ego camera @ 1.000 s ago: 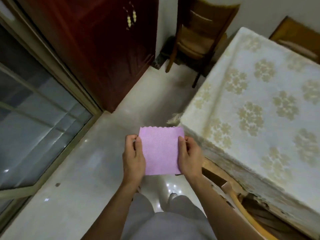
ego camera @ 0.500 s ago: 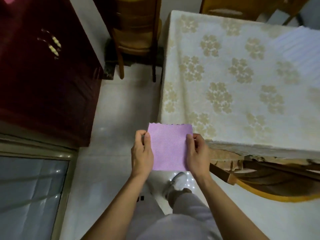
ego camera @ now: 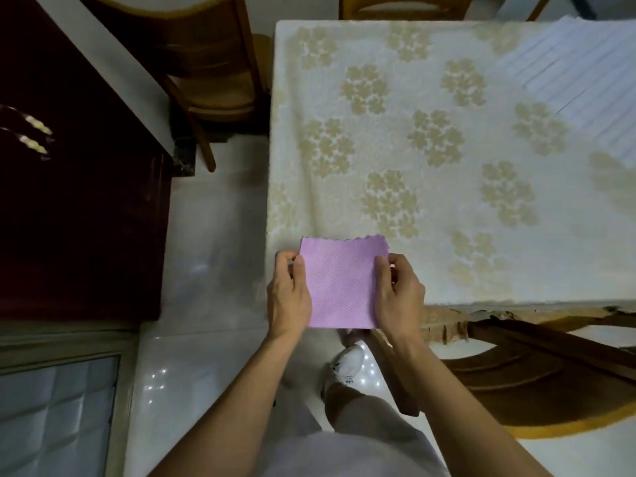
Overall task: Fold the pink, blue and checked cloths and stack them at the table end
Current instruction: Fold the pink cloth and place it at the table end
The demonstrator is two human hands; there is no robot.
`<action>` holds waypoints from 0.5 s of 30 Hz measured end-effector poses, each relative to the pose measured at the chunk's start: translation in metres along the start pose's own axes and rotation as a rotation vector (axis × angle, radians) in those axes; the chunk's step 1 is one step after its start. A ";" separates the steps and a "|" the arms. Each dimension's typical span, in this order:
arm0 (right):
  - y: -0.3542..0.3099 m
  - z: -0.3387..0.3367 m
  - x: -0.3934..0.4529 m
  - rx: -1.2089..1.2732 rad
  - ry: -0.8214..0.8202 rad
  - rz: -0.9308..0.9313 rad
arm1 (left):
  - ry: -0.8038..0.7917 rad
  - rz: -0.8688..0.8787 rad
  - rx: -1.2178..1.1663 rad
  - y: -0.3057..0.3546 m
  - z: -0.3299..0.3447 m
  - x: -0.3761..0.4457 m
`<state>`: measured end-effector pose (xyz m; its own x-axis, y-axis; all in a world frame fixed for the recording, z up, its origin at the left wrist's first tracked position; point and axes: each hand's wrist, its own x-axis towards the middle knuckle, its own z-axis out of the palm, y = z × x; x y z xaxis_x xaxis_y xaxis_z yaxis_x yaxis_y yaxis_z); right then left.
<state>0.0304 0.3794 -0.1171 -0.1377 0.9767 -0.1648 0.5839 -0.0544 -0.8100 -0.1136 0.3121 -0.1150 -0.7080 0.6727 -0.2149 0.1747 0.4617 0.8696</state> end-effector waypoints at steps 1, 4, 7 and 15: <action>0.002 -0.002 0.009 -0.005 -0.009 -0.008 | 0.013 -0.005 0.010 0.000 0.007 0.004; 0.010 -0.002 0.032 -0.037 -0.019 -0.039 | 0.041 -0.011 0.044 0.001 0.025 0.015; 0.021 0.002 0.053 -0.083 -0.054 -0.024 | 0.048 -0.015 0.078 0.000 0.040 0.029; 0.040 0.023 0.099 -0.219 -0.079 0.015 | 0.038 -0.031 0.163 -0.009 0.069 0.071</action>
<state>0.0213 0.4693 -0.1790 -0.1851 0.9564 -0.2260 0.7449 -0.0134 -0.6670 -0.1187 0.3956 -0.1691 -0.7399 0.6353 -0.2211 0.2583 0.5718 0.7786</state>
